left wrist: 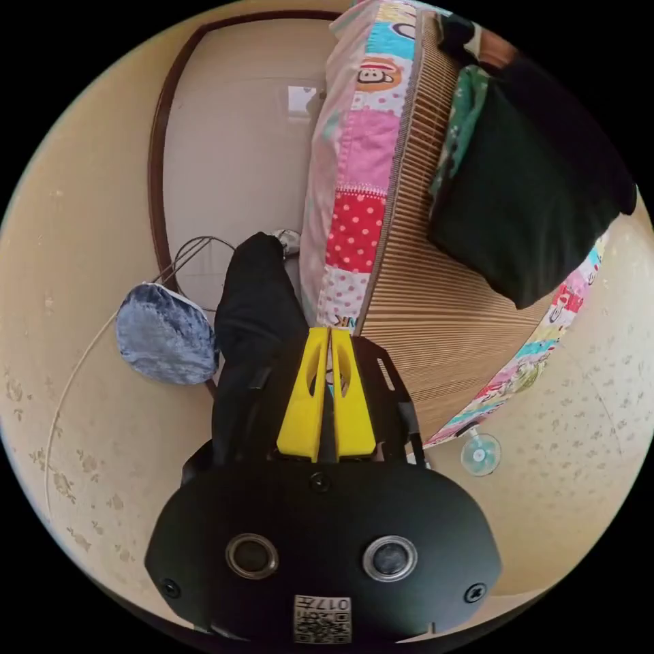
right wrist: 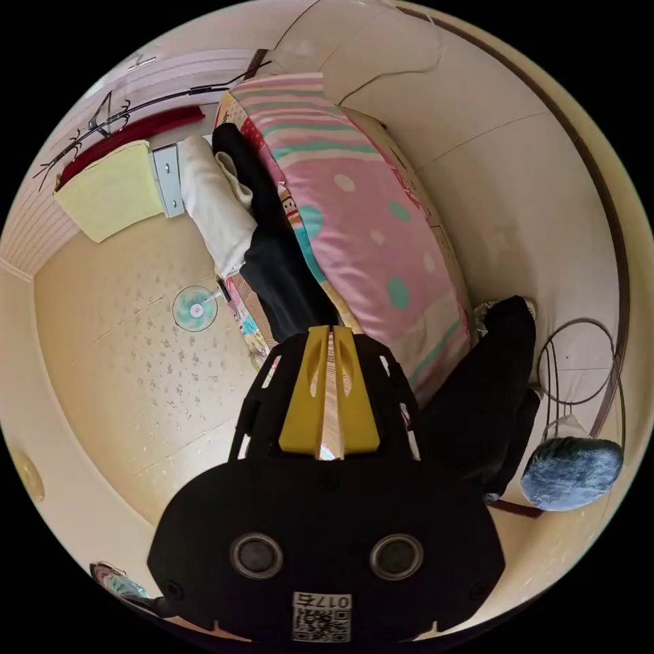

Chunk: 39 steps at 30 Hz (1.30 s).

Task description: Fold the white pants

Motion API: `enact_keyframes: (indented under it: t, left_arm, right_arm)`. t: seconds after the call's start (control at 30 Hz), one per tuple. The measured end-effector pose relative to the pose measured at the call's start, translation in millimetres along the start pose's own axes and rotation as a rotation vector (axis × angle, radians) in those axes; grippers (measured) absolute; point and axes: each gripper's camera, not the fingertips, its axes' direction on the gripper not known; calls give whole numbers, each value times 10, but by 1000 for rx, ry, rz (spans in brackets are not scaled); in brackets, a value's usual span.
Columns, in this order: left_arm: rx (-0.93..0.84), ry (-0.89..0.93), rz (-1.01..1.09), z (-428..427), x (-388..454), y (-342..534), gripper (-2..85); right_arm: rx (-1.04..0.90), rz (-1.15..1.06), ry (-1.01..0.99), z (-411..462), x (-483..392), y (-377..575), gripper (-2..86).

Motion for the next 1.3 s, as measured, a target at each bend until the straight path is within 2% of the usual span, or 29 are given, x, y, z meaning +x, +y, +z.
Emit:
enact_keyframes:
  t: [0.1,0.23,0.37,0.53,0.57,0.67,0.73,0.77,0.87,0.93,0.97,1.03,1.07,1.1,1.2,1.23,1.3]
  left_arm:
    - [51,-107,198,160,471,149,-6]
    - [103,-92,281,393,533,343,-5]
    - [117,-112,232,640,100,383,-5]
    - [136,-234,63,489,-762,165,-6]
    - [147,-239,7,392,-988,110,-6]
    - [217,-187,-115,152,-1438,27,-6]
    - [254,-125,-156,91,-1606,-23,-6]
    - [271,-92,-174,96,-1670,-68,-5]
    - [286,-47,-203,239,-1678,-232,-5]
    - [281,-30,-218,379,-1592,-355,-5]
    - [278,-4,-221,485,-1498,-452,-5]
    - [273,56,-204,646,-1305,-623,-5]
    - [271,87,-184,745,-1142,-740,-5]
    - [270,102,-157,835,-958,-850,-5]
    - [258,92,-61,1075,-420,-1110,-5]
    - [254,89,-39,1125,-317,-1153,-6]
    - [242,83,48,1327,70,-1299,-6]
  right_arm:
    - [-52,-73,8,249,-402,-363,60]
    - [-100,-204,28,494,-1096,-858,93]
    - [-109,-275,115,646,-1548,-1199,118]
    - [-66,-233,426,958,-1772,-1338,120]
    - [-42,-209,435,971,-1776,-1328,113]
    - [88,-66,371,954,-1774,-1193,76]
    - [133,-74,191,885,-1868,-1057,52]
    - [131,-107,144,871,-1940,-1027,47]
    - [66,-458,53,853,-2649,-794,31]
    - [-123,-855,78,1004,-3362,-345,26]
    - [-188,-945,95,1068,-3500,-194,24]
    - [-433,-1244,170,1307,-3785,480,22]
    - [-507,-1297,173,1360,-3791,635,22]
    - [-667,-1359,159,1456,-3729,916,22]
    - [-993,-1369,114,1639,-3242,1467,22]
    - [-1093,-1361,160,1729,-2941,1634,21]
    - [-1174,-1283,226,1828,-2468,1733,21]
